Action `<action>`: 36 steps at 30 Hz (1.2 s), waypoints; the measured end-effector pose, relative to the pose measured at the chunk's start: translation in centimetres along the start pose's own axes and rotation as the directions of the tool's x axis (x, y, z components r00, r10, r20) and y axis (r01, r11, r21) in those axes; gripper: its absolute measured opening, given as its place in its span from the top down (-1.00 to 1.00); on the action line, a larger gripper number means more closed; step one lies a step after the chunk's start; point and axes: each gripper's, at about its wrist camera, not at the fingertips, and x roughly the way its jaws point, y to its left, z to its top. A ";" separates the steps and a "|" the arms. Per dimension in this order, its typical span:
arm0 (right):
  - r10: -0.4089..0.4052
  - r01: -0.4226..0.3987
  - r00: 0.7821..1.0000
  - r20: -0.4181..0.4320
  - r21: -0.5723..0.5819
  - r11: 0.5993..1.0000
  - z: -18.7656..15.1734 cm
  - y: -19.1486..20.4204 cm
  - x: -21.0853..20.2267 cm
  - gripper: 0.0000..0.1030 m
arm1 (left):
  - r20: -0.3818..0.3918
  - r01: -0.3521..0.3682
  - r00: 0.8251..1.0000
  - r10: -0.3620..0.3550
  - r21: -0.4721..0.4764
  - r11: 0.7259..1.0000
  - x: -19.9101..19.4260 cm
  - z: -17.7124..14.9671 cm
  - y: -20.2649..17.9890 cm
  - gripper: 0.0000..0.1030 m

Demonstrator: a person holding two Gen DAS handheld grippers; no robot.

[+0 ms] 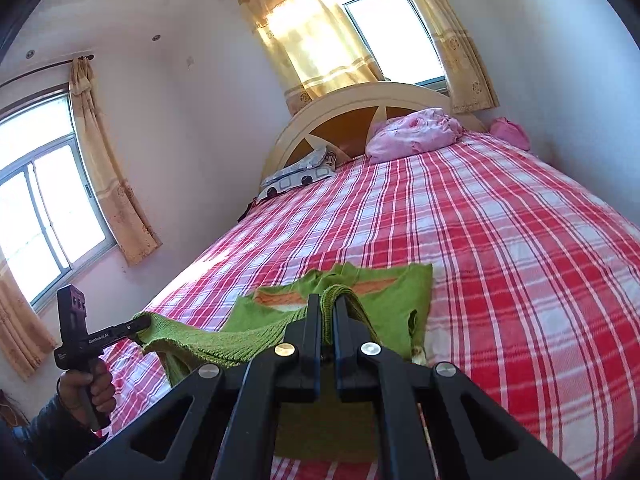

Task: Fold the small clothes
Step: 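Lift the hem with both grippers and fold it over toward the collar, then lower the hem onto the folded sweater and open both grippers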

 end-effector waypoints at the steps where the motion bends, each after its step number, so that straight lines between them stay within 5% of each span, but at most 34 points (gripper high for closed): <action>1: -0.004 0.004 1.000 0.001 -0.008 1.000 0.5 0.0 0.5 0.93 | 0.002 -0.004 1.000 0.004 0.000 1.000 0.5 0.5 0.1 0.82; 11: -0.040 0.040 0.999 -0.021 -0.021 0.999 4.5 -1.6 6.6 0.93 | -0.005 -0.044 0.999 0.044 0.009 0.999 5.8 4.1 1.0 0.82; 17: -0.070 0.071 0.993 -0.100 0.005 0.997 5.2 -4.0 12.0 0.93 | -0.075 -0.074 0.995 0.073 -0.005 0.997 10.7 4.8 2.6 0.82; 24: -0.098 0.115 0.974 -0.202 0.073 0.991 5.1 -7.8 18.5 0.93 | -0.175 -0.097 0.981 0.087 -0.053 0.994 16.7 4.9 4.4 0.82; 32: -0.145 0.181 0.942 -0.303 0.096 0.979 4.2 -11.6 24.9 0.89 | -0.207 -0.131 0.973 0.105 -0.115 0.985 20.3 4.5 6.1 0.67; 34: -0.197 0.225 0.929 -0.312 0.057 0.973 3.9 -11.7 25.9 0.64 | -0.191 -0.135 0.976 0.108 -0.137 0.981 20.1 4.3 6.5 0.50; 36: -0.233 0.252 0.927 -0.295 0.025 0.967 3.8 -11.6 26.1 -0.16 | -0.160 -0.150 0.979 0.124 -0.158 0.976 19.2 4.3 6.9 0.12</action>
